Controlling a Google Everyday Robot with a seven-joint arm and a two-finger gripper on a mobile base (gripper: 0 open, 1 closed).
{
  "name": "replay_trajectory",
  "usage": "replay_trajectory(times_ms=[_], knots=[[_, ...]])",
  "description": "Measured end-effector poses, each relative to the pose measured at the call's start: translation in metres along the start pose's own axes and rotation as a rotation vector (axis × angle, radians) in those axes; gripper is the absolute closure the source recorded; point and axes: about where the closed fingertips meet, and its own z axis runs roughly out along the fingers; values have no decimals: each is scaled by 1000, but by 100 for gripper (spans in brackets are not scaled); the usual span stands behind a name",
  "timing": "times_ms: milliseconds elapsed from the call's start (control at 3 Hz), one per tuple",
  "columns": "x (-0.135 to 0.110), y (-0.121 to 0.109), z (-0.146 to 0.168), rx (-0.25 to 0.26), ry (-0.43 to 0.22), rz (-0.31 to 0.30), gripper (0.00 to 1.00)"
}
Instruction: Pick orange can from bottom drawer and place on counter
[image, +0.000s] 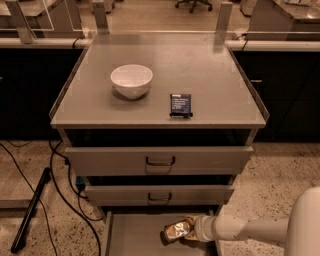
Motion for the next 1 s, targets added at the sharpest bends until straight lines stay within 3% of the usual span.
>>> replay_trajectory(times_ms=[333, 667, 1000], knots=[[-14, -4, -17, 44, 0, -30, 100], [-14, -4, -18, 43, 0, -30, 100], [-21, -5, -26, 5, -10, 0, 100]])
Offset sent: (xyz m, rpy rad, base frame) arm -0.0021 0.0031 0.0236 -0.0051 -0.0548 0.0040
